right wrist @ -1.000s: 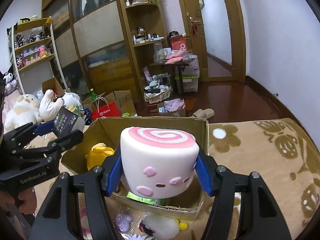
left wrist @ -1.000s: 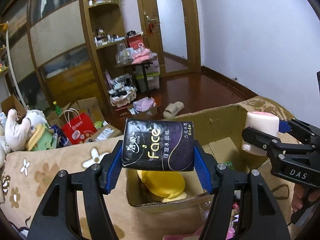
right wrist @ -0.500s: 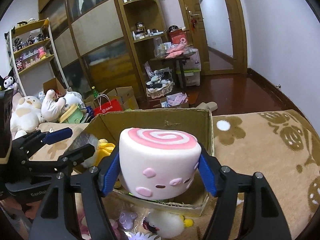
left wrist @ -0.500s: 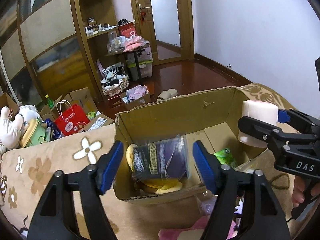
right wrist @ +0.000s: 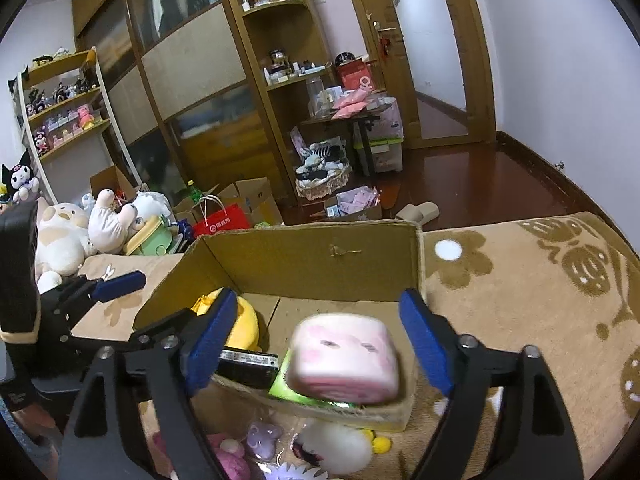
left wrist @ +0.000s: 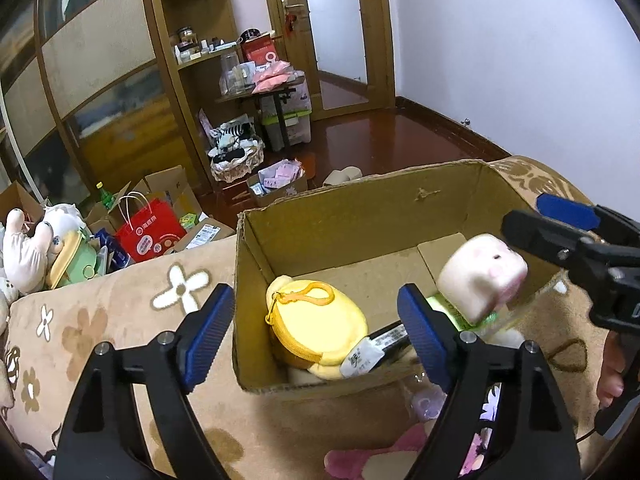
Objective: Organize soft objects
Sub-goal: 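Lift both items over the box and open both grippers to release them, then withdraw both tools from the box toward the pink plush bear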
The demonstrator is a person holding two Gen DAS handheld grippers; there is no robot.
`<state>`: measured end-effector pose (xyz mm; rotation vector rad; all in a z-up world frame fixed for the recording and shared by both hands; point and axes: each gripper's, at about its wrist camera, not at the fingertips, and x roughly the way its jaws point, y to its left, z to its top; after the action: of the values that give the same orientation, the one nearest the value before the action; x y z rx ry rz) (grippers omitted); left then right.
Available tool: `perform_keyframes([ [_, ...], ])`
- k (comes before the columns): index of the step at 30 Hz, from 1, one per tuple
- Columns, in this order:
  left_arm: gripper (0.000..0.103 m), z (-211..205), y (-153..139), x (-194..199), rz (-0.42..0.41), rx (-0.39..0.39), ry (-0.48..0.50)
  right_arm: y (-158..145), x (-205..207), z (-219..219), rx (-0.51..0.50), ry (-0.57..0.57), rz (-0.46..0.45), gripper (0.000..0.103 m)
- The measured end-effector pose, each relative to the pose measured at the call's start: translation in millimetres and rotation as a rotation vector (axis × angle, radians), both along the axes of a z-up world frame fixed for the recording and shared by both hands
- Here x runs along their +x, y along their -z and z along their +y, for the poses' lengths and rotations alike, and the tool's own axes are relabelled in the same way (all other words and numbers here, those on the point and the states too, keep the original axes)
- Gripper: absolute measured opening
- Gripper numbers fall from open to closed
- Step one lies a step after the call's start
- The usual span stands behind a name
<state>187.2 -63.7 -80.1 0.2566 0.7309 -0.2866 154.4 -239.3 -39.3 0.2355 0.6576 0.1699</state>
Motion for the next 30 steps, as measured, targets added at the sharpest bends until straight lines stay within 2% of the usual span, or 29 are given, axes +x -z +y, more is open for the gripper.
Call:
perform_keyframes([
  [4, 0.083, 3, -2, -2, 0.0, 0.002, -0.025, -5, -4, -5, 0.019, 0.02, -0.009, 0.093],
  [6, 0.084, 6, -5, -4, 0.004, -0.006, -0.027, -7, -6, -6, 0.014, 0.03, -0.013, 0.1],
  [8, 0.089, 8, -9, -6, 0.002, -0.011, -0.033, -9, -9, -9, 0.01, 0.046, -0.021, 0.102],
  [10, 0.094, 11, -13, -11, -0.012, -0.022, -0.042, -11, -13, -10, 0.013, 0.052, -0.019, 0.102],
  [24, 0.094, 30, -32, -54, 0.005, -0.042, -0.099, -28, -48, -10, -0.004, 0.057, 0.004, 0.102],
  [30, 0.094, 35, -40, -76, 0.003, -0.027, -0.111, -36, -72, -9, -0.021, 0.06, 0.016, 0.102],
])
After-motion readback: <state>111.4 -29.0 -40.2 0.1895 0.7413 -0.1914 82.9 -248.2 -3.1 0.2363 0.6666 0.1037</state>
